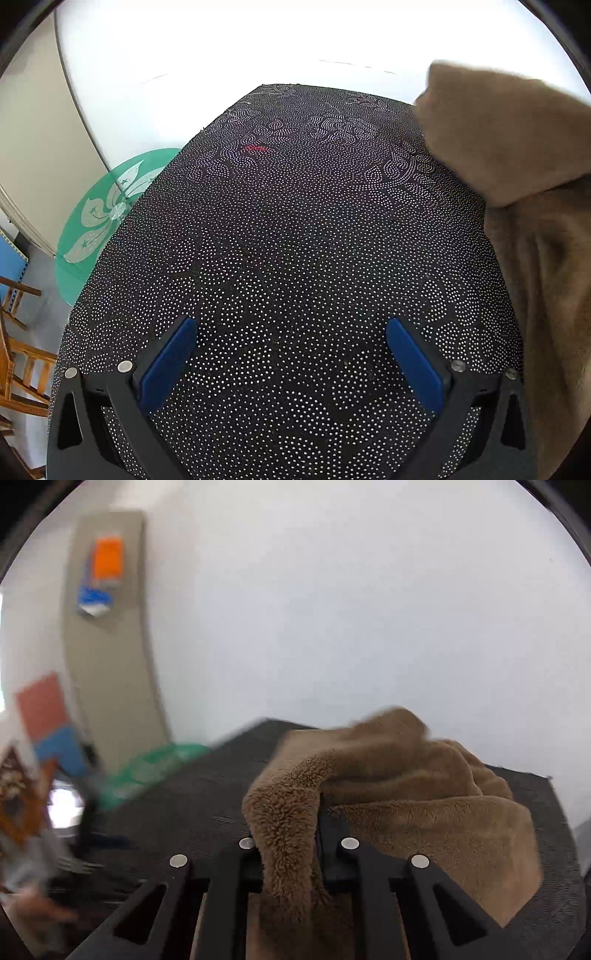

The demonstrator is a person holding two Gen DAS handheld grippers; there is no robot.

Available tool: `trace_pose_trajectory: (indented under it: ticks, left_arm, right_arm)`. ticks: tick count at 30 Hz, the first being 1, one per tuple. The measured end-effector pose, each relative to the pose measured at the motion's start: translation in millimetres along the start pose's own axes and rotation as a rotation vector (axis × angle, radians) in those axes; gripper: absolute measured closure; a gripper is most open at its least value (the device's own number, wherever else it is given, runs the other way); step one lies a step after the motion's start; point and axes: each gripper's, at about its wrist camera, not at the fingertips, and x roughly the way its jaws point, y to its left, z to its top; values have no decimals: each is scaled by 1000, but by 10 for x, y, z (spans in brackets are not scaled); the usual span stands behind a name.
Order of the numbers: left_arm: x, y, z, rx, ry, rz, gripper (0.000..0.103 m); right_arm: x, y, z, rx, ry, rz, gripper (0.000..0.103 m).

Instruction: Fold clothes

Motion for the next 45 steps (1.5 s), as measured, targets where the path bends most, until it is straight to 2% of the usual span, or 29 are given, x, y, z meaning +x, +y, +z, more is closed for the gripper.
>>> trace_pose_trajectory:
  ticks: [5,8,13,15,18,19,21,22,23,31,34,37,38,41,43,45]
  left_arm:
    - [-23,28,-7,-8,-8,-27,0]
    - [-83,170,-15,-80,-25,-160,0]
    - [-199,401,-38,-208,-54,-388,0]
    - [-341,402,-60,-221,-95,-435,0]
    - [-664,312,-82,-147,-200,-423,0]
    - [-791,252,-91,-106,-232,-413,0]
    - [-1044,130,-106,-27,-290,-398,0]
    - [-1163,76,-105,2,-313,-405,0]
    - [-1274,24,-100,22,-329,-412,0]
    - [-1851,-574,-55,223,-338,-555,0]
    - [-1915,-873,9,317,-320,-541,0]
    - [-1885,-1162,71,386,-263,-566,0]
    - [-1857,-1248,90,401,-234,-585,0]
    - [-1633,-1473,138,412,-126,-580,0]
    - [-1473,-1608,91,417,-74,-545,12]
    - [-1369,-1641,19,410,-30,-518,63]
  right_arm:
    - [-683,610,-167,-115,-43,181,89]
    - [-852,912,-451,-207,10,257,89]
    - [-818,1134,-1024,-276,163,304,88]
    - [-739,1076,-1123,-251,200,285,85]
    - [-758,957,-1205,-200,203,254,81]
    - [-779,914,-1229,-183,199,254,75]
    - [-821,830,-1276,-151,191,253,51]
    - [-842,787,-1300,-134,188,252,28]
    - [-863,745,-1324,-118,184,251,19]
    - [-1032,407,-1515,13,153,247,19]
    - [-1088,285,-1586,57,141,245,19]
    - [-1122,183,-1652,87,128,242,19]
    - [-1134,149,-1675,97,124,241,19]
    - [-1170,36,-1715,138,103,236,19]
    - [-1178,-45,-1738,172,94,233,19]
    - [-1179,-124,-1764,207,89,230,19]
